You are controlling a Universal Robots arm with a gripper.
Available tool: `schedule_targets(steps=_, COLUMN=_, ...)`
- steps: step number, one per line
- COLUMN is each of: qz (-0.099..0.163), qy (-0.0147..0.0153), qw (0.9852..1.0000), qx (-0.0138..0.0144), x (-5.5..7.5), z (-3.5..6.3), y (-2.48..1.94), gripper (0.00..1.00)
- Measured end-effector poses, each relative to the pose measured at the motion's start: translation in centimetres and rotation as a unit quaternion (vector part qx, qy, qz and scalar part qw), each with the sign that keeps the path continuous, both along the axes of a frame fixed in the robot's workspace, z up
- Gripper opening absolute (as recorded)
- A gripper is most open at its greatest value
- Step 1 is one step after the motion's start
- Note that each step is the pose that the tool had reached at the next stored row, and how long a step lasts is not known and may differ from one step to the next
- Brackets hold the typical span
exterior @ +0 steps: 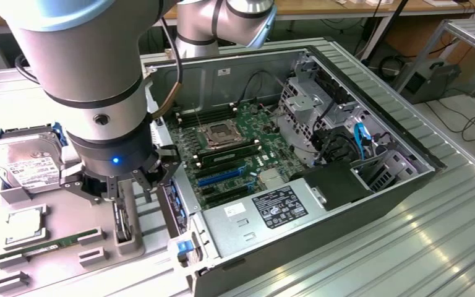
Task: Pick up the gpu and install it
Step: 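Pick up the gpu and move the gpu toward the slot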
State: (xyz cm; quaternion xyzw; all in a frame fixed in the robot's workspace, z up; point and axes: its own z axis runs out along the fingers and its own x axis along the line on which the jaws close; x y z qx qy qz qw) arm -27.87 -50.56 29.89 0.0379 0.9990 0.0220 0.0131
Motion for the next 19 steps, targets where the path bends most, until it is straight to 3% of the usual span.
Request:
schedule_targets(steps=8, qz=0.000, qy=0.0000, qw=1.0000, qx=0.0001, x=-0.6, z=-0.48, y=0.53, gripper=0.44)
schedule_targets(steps=19, qz=0.000, qy=0.0000, qw=1.0000, qx=0.0000, x=-1.2, z=-1.43, y=1.87, gripper=0.44)
